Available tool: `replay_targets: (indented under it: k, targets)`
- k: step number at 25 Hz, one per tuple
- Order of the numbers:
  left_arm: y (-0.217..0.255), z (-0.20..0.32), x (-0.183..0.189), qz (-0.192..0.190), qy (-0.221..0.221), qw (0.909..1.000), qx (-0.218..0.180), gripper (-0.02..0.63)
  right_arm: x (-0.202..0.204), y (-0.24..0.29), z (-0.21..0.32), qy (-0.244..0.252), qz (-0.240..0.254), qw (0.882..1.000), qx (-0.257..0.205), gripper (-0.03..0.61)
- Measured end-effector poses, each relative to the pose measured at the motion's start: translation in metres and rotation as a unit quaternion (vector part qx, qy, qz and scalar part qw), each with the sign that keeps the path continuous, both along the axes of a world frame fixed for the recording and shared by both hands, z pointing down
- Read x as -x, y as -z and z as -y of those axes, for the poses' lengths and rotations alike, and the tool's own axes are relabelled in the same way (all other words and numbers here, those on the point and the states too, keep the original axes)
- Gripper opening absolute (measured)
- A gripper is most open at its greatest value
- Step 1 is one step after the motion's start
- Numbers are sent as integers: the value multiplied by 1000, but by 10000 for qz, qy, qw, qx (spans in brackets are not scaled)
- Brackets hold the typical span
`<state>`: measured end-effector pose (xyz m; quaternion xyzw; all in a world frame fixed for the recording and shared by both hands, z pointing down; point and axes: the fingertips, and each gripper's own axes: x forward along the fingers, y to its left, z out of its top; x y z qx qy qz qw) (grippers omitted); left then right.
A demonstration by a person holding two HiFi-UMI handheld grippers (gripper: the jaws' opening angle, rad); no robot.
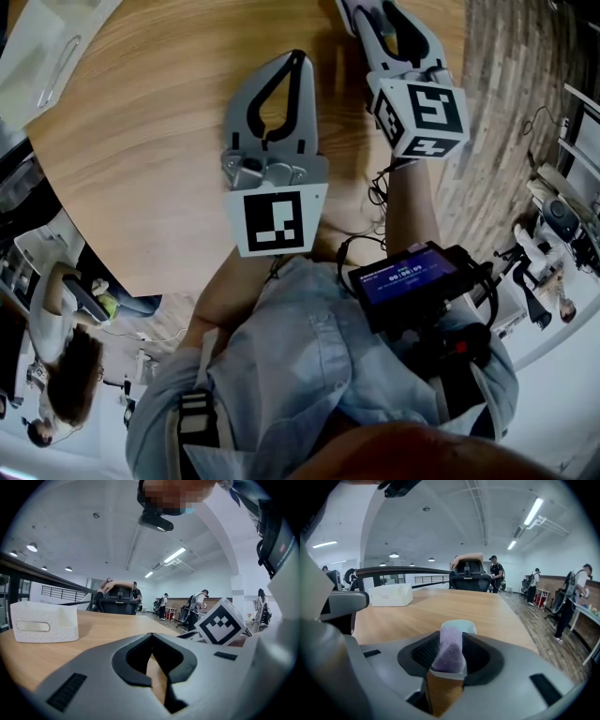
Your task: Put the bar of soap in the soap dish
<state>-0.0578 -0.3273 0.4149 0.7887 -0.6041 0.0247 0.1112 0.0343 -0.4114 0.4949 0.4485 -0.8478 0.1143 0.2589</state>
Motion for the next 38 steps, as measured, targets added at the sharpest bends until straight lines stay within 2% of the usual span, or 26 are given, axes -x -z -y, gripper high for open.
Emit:
replay_targets:
  k: [16, 29, 32, 34, 38]
  targets:
    - [4, -2, -1, 4, 42, 10000, -20, 8, -7, -10, 10, -73, -38, 9999, -128, 147]
    - [-1, 4, 7, 62, 65, 10000, -8, 8, 3, -2, 6, -92, 502, 9986, -110, 137]
    - [12, -1, 2, -15, 67, 9999, -85, 8, -1, 19, -5, -145, 793, 9966, -142, 127]
    - [41, -17, -9, -121, 96, 9995, -264, 8, -10, 55, -26, -107, 861, 9957, -333, 114]
    - [96, -44, -30, -1, 50, 9976, -695, 8, -19, 114, -71, 44, 1143, 9919, -558, 51]
